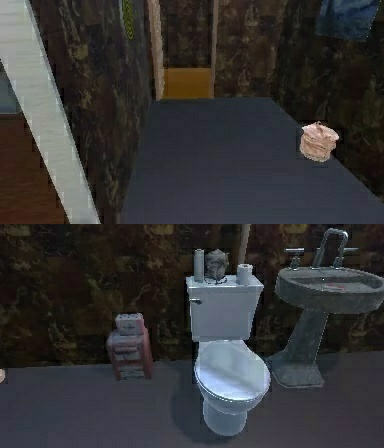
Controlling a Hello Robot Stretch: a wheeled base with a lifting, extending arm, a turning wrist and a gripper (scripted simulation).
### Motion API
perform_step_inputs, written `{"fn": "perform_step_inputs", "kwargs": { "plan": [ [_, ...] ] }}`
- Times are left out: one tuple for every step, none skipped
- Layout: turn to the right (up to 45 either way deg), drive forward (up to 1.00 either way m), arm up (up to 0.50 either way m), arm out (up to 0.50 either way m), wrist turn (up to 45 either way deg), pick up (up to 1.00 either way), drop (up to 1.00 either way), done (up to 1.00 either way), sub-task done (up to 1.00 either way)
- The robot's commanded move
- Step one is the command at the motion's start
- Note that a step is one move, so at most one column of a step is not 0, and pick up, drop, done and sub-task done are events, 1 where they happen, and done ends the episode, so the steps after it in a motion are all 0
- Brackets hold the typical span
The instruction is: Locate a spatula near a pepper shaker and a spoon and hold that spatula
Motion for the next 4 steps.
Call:
{"fn": "perform_step_inputs", "kwargs": {
  "plan": [
    [0.0,1.00,0.00,0.00,0.0,0.00,0.00,0.00,0.00],
    [0.0,1.00,0.00,0.00,0.0,0.00,0.00,0.00,0.00],
    [3.0,0.00,0.00,0.00,0.0,0.00,0.00,0.00,0.00],
    [0.0,1.00,0.00,0.00,0.0,0.00,0.00,0.00,0.00]
  ]
}}
